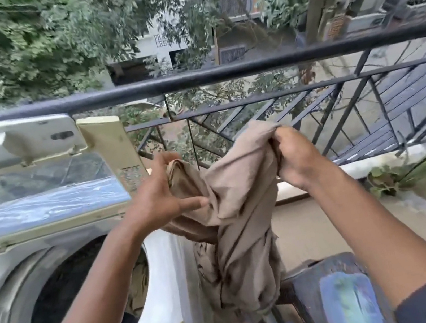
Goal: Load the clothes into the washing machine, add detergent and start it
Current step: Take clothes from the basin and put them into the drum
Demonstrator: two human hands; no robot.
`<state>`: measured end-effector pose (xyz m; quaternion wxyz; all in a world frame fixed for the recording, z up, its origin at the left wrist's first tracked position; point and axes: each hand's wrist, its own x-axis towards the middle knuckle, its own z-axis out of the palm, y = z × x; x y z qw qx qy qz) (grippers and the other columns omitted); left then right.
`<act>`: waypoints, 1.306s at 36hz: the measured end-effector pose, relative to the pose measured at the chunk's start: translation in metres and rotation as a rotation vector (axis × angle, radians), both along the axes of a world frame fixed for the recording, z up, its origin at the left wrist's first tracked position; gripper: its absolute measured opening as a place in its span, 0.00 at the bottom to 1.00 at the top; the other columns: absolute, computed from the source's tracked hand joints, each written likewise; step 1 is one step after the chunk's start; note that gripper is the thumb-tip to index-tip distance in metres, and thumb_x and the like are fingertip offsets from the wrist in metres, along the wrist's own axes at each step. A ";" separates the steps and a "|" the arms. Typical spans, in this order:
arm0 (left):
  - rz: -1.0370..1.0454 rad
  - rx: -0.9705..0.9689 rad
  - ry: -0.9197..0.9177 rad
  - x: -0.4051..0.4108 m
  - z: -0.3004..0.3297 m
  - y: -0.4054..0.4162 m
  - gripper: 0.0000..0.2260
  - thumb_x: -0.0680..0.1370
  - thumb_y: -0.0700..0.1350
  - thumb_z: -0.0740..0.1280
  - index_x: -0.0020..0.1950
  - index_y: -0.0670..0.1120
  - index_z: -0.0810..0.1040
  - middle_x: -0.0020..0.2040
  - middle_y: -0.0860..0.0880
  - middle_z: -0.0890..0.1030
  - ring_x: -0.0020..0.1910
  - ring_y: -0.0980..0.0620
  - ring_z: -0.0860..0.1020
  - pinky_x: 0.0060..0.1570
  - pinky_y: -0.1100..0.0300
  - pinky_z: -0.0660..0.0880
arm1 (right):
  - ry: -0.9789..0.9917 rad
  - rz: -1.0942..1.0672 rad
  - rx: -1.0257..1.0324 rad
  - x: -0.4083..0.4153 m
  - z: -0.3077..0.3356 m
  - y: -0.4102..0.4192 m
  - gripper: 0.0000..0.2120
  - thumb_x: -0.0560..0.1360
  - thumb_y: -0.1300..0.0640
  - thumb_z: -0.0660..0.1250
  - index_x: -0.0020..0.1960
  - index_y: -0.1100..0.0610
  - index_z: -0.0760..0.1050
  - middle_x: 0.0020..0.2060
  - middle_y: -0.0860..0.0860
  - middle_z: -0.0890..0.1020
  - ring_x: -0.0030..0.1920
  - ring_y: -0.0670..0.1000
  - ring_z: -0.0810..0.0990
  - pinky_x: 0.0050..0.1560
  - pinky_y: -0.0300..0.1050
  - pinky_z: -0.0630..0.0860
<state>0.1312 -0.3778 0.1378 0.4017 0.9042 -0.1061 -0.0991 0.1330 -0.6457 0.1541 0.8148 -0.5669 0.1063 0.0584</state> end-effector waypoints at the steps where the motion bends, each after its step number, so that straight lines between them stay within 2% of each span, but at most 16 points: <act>1: -0.037 -0.079 0.050 -0.002 0.001 -0.005 0.48 0.60 0.60 0.87 0.72 0.60 0.64 0.60 0.50 0.81 0.55 0.46 0.83 0.54 0.50 0.80 | -0.026 0.089 0.016 0.001 0.004 0.008 0.15 0.83 0.63 0.55 0.50 0.58 0.81 0.44 0.55 0.84 0.46 0.50 0.82 0.50 0.44 0.79; 4: -0.173 -0.116 0.084 -0.002 -0.006 -0.020 0.45 0.60 0.63 0.87 0.72 0.63 0.69 0.62 0.53 0.82 0.60 0.51 0.82 0.58 0.50 0.81 | -0.079 0.272 -0.051 -0.002 0.009 0.038 0.19 0.83 0.67 0.54 0.44 0.56 0.80 0.38 0.49 0.84 0.41 0.45 0.82 0.46 0.39 0.80; 6: -0.184 -0.085 0.055 0.000 -0.012 -0.029 0.24 0.64 0.56 0.82 0.57 0.58 0.79 0.50 0.55 0.85 0.51 0.52 0.82 0.49 0.49 0.81 | -0.124 0.259 -0.172 -0.004 0.008 0.056 0.20 0.81 0.71 0.54 0.46 0.56 0.82 0.39 0.47 0.86 0.44 0.45 0.83 0.52 0.39 0.79; 8: -0.105 -0.089 0.018 0.002 -0.015 -0.031 0.08 0.66 0.51 0.76 0.43 0.52 0.81 0.40 0.49 0.85 0.42 0.48 0.81 0.43 0.44 0.81 | -0.172 0.184 -0.252 -0.008 0.008 0.067 0.21 0.80 0.73 0.55 0.45 0.55 0.83 0.40 0.47 0.86 0.44 0.45 0.82 0.52 0.40 0.78; 11: 0.015 -0.120 -0.029 0.004 -0.018 -0.023 0.11 0.69 0.50 0.73 0.43 0.43 0.84 0.41 0.44 0.87 0.43 0.45 0.84 0.44 0.42 0.81 | -0.163 0.074 -0.237 -0.015 0.001 0.070 0.12 0.80 0.69 0.62 0.50 0.55 0.80 0.42 0.51 0.84 0.39 0.45 0.80 0.38 0.38 0.76; 15: 0.119 -0.183 -0.100 0.006 -0.019 -0.014 0.04 0.72 0.46 0.72 0.42 0.46 0.83 0.40 0.47 0.87 0.42 0.46 0.84 0.42 0.45 0.80 | -0.145 -0.175 -0.529 -0.042 -0.027 0.072 0.15 0.75 0.49 0.75 0.57 0.49 0.74 0.48 0.50 0.82 0.46 0.48 0.83 0.45 0.45 0.81; 18: 0.204 -0.234 -0.138 0.010 -0.018 -0.011 0.05 0.76 0.37 0.73 0.41 0.43 0.82 0.36 0.48 0.84 0.38 0.52 0.79 0.38 0.48 0.79 | -0.210 -0.292 -0.680 -0.073 -0.057 0.081 0.11 0.76 0.50 0.74 0.51 0.51 0.74 0.40 0.46 0.81 0.40 0.45 0.80 0.43 0.41 0.76; 21: 0.230 -0.280 -0.172 0.013 -0.011 -0.012 0.07 0.76 0.37 0.73 0.38 0.43 0.80 0.35 0.43 0.84 0.36 0.51 0.78 0.38 0.41 0.81 | -0.092 -0.118 -0.765 -0.096 -0.092 0.092 0.08 0.76 0.52 0.74 0.40 0.51 0.79 0.33 0.46 0.81 0.33 0.43 0.77 0.37 0.45 0.74; 23: 0.198 -0.322 -0.193 0.011 -0.002 -0.015 0.08 0.75 0.41 0.73 0.38 0.41 0.79 0.34 0.42 0.83 0.35 0.50 0.77 0.35 0.39 0.80 | 0.028 -0.002 -0.904 -0.102 -0.114 0.101 0.14 0.74 0.43 0.73 0.38 0.53 0.81 0.31 0.44 0.83 0.32 0.42 0.80 0.37 0.45 0.77; 26: 0.159 -0.407 -0.232 0.004 0.018 -0.021 0.15 0.75 0.47 0.74 0.36 0.38 0.77 0.32 0.43 0.80 0.34 0.52 0.76 0.33 0.43 0.78 | 0.168 0.172 -1.091 -0.098 -0.133 0.115 0.31 0.69 0.27 0.65 0.38 0.56 0.81 0.31 0.48 0.82 0.36 0.48 0.83 0.38 0.49 0.79; 29: 0.161 -0.491 -0.269 0.000 0.035 -0.025 0.17 0.75 0.47 0.74 0.36 0.35 0.75 0.31 0.40 0.78 0.35 0.52 0.74 0.32 0.43 0.77 | 0.290 0.283 -1.170 -0.092 -0.138 0.125 0.34 0.68 0.21 0.61 0.48 0.52 0.81 0.38 0.44 0.80 0.42 0.50 0.80 0.40 0.45 0.75; 33: 0.233 -0.581 -0.251 0.000 0.049 -0.023 0.17 0.74 0.49 0.75 0.36 0.37 0.77 0.33 0.49 0.78 0.35 0.53 0.74 0.36 0.53 0.74 | 0.296 0.277 -1.245 -0.084 -0.141 0.130 0.26 0.79 0.33 0.59 0.43 0.56 0.76 0.40 0.50 0.82 0.47 0.56 0.83 0.44 0.47 0.79; 36: 0.294 -0.572 -0.248 0.003 0.049 -0.012 0.18 0.73 0.54 0.75 0.40 0.38 0.80 0.34 0.44 0.81 0.37 0.52 0.76 0.39 0.48 0.79 | 0.341 0.254 -1.268 -0.079 -0.142 0.124 0.16 0.81 0.45 0.58 0.40 0.54 0.71 0.42 0.53 0.79 0.51 0.60 0.83 0.49 0.49 0.79; 39: 0.349 -0.492 -0.247 0.005 0.039 0.001 0.16 0.74 0.54 0.73 0.39 0.41 0.81 0.35 0.44 0.82 0.36 0.51 0.77 0.38 0.43 0.80 | 0.355 0.263 -1.264 -0.076 -0.128 0.112 0.07 0.76 0.54 0.60 0.45 0.55 0.75 0.46 0.53 0.83 0.51 0.60 0.83 0.47 0.50 0.79; 43: 0.453 -0.379 -0.213 0.001 0.018 0.012 0.17 0.73 0.58 0.73 0.38 0.44 0.81 0.34 0.46 0.83 0.35 0.50 0.77 0.39 0.41 0.80 | 0.294 0.127 -1.408 -0.063 -0.089 0.085 0.14 0.77 0.59 0.58 0.56 0.55 0.81 0.50 0.56 0.85 0.51 0.62 0.84 0.47 0.48 0.80; 47: 0.490 -0.259 -0.159 -0.007 0.003 0.012 0.19 0.73 0.62 0.71 0.41 0.45 0.83 0.37 0.45 0.84 0.42 0.40 0.84 0.40 0.46 0.79 | 0.085 -0.115 -1.383 -0.047 -0.026 0.059 0.14 0.79 0.62 0.58 0.52 0.55 0.83 0.35 0.53 0.80 0.36 0.58 0.79 0.34 0.46 0.75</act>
